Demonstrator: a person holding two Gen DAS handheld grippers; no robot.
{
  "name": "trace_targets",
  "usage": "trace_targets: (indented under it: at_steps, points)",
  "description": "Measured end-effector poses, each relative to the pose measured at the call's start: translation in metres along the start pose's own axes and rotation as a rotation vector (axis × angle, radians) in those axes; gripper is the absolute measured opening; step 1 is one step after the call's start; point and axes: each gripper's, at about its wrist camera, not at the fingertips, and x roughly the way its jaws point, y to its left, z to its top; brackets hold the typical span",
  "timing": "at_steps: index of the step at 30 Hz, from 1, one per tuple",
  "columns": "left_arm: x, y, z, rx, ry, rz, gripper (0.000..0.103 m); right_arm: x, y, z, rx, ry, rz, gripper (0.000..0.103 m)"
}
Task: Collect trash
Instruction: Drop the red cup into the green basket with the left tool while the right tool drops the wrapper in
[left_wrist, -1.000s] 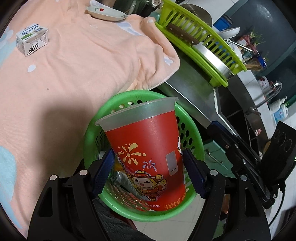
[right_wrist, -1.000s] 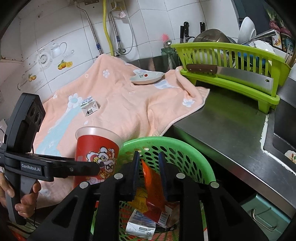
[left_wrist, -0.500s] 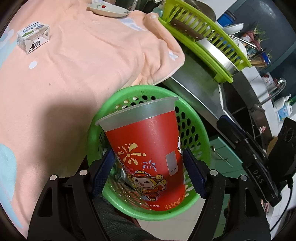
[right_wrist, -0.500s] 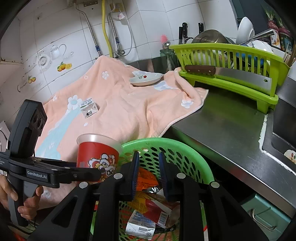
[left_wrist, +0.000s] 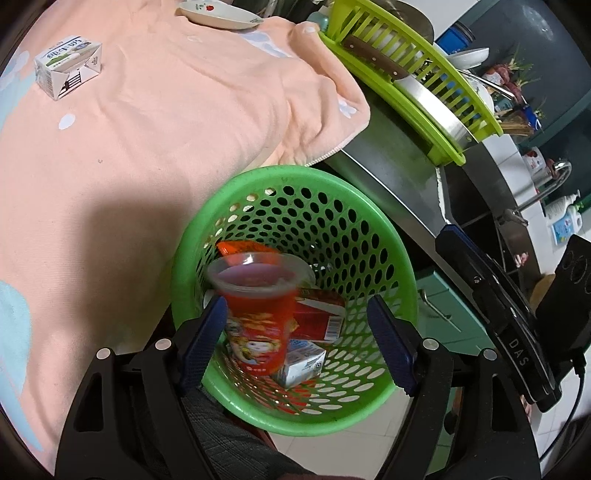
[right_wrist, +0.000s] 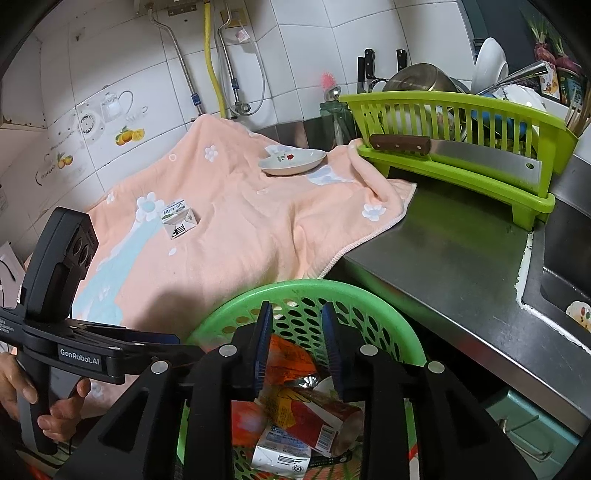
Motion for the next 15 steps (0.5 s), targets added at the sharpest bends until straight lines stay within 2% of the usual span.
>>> trace_targets:
  at_steps: [8, 15]
  points:
    - [-0.012, 0.003, 0.002, 0.004, -0.024, 0.010, 0.081, 0.001, 0.006, 0.004, -0.006, -0.007, 0.001, 0.039]
    - [-0.035, 0.016, 0.009, -0.010, -0.078, 0.039, 0.082, 0.005, 0.012, 0.010, -0.016, -0.007, 0.012, 0.046]
